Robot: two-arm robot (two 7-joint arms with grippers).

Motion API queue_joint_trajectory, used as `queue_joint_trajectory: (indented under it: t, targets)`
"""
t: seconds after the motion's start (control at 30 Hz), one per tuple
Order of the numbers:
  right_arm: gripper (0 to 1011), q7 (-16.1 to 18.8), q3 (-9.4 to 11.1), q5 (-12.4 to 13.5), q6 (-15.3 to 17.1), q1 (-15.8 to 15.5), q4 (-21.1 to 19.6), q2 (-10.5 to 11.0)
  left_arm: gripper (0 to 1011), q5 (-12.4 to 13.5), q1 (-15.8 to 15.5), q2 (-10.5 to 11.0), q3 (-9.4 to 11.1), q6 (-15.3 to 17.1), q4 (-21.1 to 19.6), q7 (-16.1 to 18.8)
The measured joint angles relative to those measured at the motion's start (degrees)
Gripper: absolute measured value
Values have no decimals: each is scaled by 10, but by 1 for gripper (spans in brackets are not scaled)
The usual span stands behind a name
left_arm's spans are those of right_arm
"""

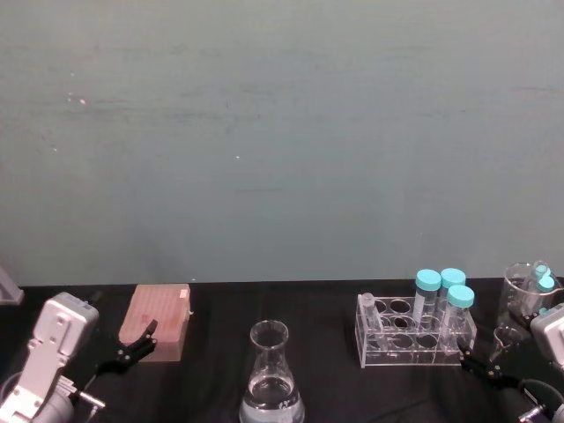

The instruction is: Pour the liquid from the test tube into the beaker using one hand.

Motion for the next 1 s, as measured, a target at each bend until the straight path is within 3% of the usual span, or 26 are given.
queue_joint_trajectory:
  t: [1.0]
  targets:
    - [1003,0,1,0,0,0,0,0,1000,0,0,0,0,0,0,0]
